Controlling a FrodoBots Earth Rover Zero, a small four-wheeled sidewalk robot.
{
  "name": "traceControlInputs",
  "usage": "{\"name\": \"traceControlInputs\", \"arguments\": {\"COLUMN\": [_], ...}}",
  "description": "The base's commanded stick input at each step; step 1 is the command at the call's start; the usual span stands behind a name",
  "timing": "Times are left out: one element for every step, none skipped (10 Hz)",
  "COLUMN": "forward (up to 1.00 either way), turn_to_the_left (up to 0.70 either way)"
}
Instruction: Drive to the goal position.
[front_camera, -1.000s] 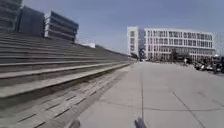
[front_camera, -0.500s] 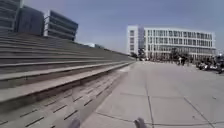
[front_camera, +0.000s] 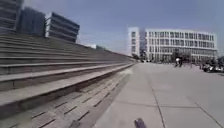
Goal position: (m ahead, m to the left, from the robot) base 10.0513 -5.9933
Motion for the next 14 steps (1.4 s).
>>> {"name": "traceControlInputs", "arguments": {"forward": [0.7,0.7,0.7,0.7,0.7,0.7,0.7,0.7,0.7,0.7,0.7,0.7,0.7,0.7], "turn_to_the_left": [-0.34,-0.34,-0.34,-0.34,-0.34,-0.26,-0.01,0.01,0.01,0.01,0.01,0.01,0.01,0.01]}}
